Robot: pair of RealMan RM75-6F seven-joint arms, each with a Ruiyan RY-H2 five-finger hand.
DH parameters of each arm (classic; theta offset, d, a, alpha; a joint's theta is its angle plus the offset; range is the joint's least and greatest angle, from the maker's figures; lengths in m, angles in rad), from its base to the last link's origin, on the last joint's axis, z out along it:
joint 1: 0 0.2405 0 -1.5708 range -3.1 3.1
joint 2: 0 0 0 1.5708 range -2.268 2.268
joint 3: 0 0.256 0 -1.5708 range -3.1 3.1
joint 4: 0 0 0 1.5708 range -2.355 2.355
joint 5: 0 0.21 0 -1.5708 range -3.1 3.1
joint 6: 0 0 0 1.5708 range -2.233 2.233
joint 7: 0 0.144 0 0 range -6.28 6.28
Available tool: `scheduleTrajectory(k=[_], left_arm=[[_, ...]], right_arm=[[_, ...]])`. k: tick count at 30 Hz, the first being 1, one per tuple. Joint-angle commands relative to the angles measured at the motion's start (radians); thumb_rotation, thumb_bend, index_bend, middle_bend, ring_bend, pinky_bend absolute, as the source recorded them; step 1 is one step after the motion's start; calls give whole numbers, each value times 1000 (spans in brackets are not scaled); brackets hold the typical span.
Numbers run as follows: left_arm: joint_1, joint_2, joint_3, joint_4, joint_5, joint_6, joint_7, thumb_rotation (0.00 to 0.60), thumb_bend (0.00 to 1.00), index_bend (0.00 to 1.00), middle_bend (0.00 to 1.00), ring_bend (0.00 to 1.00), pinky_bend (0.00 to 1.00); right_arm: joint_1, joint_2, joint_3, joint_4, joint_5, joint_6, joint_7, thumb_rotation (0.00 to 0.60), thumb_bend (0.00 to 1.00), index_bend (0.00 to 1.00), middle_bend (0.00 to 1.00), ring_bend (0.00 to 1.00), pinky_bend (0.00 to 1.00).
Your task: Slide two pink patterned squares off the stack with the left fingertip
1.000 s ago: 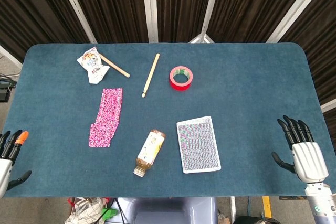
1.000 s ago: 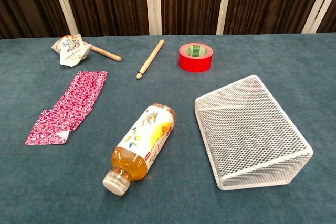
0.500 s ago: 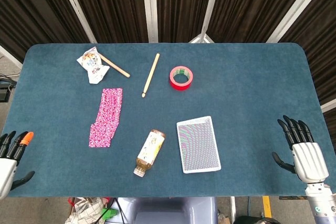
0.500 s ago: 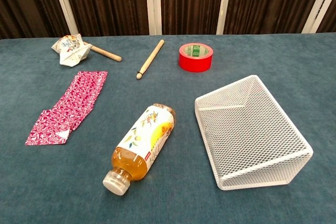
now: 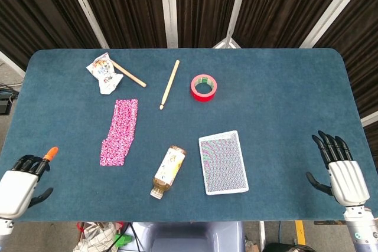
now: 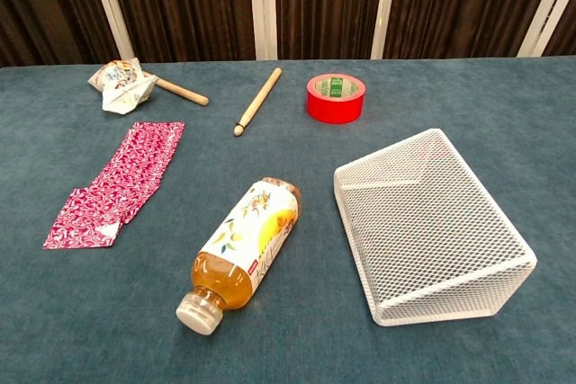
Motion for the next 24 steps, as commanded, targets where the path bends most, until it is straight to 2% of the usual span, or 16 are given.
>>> scheduleTrajectory(k=[1,5,8,12,18,24], left_arm=[[-43,-10,-12,-1,-7,-61,7,600,433,115,725,554,455],[-88,-20,-23,-19,-33,-140,51,600,603,137,844,673,583],[-116,-29,-28,-32,-54,-197,83,600,676,153,869,702,620],[-159,-47,-37,-40,-102,-288,134,600,696,162,873,706,627],[-227,-83,-65,-64,-270,-450,269,600,705,159,873,713,627],[-264,-122,-70,-67,-342,-505,353,600,709,159,874,715,627]], right_arm=[[0,-1,-2,1,0,-1,-2,600,311,0,39,56,61],[0,-1,-2,1,1,-1,-1,600,310,0,39,56,61],[0,-1,-2,2,3,-3,1,600,310,0,39,56,61],[-1,-1,-2,3,3,-4,2,600,311,0,39,56,61],[-1,2,-1,3,7,-3,7,600,311,0,39,56,61],[-2,4,1,5,10,-1,14,600,311,0,39,56,61]])
